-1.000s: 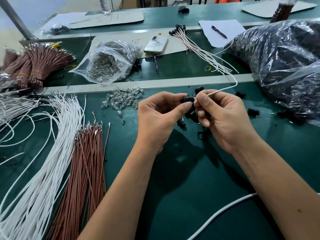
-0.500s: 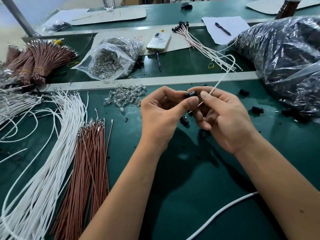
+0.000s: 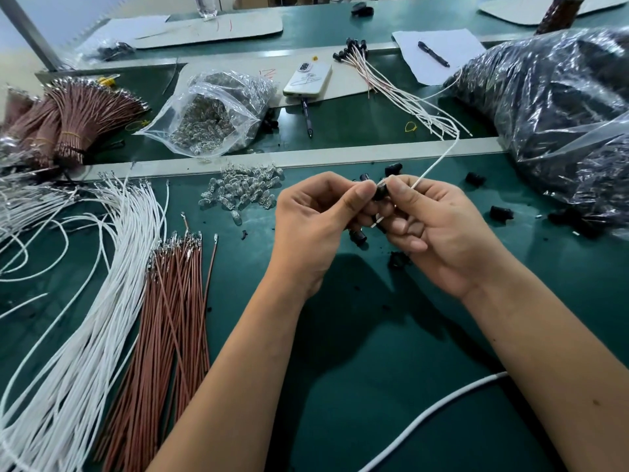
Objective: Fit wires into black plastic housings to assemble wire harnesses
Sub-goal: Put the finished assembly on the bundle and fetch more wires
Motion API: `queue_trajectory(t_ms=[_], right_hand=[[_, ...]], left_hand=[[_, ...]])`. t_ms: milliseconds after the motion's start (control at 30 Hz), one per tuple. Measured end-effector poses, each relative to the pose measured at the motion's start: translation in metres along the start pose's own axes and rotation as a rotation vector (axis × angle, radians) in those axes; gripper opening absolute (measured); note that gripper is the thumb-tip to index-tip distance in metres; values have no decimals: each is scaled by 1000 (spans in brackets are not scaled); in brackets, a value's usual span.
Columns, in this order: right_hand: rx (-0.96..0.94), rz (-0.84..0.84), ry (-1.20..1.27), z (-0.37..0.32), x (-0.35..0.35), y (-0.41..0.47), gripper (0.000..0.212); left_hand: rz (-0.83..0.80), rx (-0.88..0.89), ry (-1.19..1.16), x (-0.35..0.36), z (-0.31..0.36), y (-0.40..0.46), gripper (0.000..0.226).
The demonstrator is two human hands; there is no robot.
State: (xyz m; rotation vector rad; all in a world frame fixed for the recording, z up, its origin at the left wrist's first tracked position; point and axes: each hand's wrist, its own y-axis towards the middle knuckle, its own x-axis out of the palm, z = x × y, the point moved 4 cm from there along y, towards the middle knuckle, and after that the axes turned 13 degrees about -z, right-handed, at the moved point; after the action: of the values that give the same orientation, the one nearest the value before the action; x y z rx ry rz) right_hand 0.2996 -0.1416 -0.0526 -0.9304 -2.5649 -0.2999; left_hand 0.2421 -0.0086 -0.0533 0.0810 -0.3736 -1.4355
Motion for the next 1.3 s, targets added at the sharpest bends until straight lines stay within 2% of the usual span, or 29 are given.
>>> queue_trajectory(t_ms=[233,500,600,800,1000,1300], right_hand=[[-15,42,50,-2,1,-1,21],[-50,114,50,-3,-1,-1,18],[-68,143,16,-3,-3,-1,18],[-72,154,-87,-2,-5,0,17],[-89,279,-80,-5,-21,1,45],[-214,270,-121,-12,-22,-1,14]], left_hand=[[6,43,10,1,-2,0,8],[19,31,60,1,-5,0,10],[-5,26,34,3,-5,1,5],[27,60,17,0,-5,1,14],[87,15,54,-8,-5,1,15],[92,-69,41,-10,-10,2,13]])
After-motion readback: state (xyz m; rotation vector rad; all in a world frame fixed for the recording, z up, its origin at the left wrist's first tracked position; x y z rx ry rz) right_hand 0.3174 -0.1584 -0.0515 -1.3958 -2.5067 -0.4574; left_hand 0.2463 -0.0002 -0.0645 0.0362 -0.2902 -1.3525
